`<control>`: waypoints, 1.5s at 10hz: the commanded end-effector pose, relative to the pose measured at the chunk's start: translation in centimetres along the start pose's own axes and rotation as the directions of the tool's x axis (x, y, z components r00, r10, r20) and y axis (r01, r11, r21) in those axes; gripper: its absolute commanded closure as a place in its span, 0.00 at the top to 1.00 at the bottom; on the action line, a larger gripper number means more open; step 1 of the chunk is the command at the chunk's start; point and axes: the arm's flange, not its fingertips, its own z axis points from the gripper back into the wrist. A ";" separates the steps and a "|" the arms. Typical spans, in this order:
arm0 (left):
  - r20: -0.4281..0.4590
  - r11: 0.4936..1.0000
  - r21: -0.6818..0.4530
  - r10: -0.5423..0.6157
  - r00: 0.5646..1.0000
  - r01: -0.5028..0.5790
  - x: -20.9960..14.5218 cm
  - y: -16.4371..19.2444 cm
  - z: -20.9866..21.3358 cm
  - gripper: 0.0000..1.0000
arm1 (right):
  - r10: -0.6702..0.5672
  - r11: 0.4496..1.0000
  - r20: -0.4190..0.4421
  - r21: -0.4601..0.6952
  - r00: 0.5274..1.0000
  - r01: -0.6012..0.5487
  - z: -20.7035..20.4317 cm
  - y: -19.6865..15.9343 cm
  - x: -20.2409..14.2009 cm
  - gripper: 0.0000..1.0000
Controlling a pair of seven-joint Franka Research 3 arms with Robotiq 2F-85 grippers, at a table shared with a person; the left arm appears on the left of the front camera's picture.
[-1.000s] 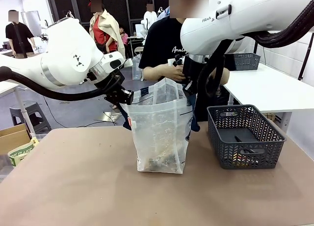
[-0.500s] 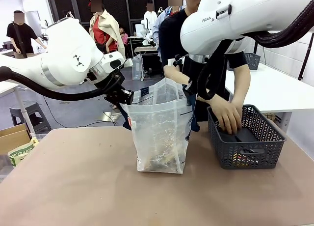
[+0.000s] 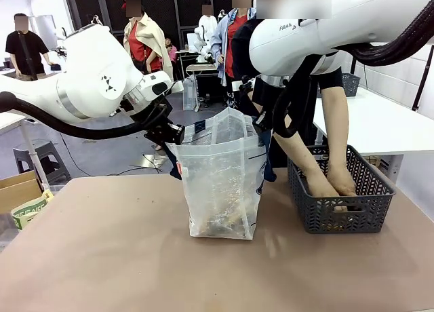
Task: Transfer purchased items from the store into the shopping bag.
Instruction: Move the Reusable shopping bag to the right side of the table.
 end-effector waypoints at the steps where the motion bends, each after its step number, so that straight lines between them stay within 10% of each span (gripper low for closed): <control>1: 0.001 1.000 0.014 0.009 1.000 -0.009 0.0 -0.1 0.1 0.00 | -0.004 1.000 -0.003 -0.003 1.000 0.004 0.1 -0.1 0.1 0.00; 15: 0.001 1.000 0.014 0.009 1.000 -0.009 0.0 -0.1 0.1 0.00 | -0.004 1.000 -0.003 -0.003 1.000 0.004 0.1 -0.1 0.1 0.00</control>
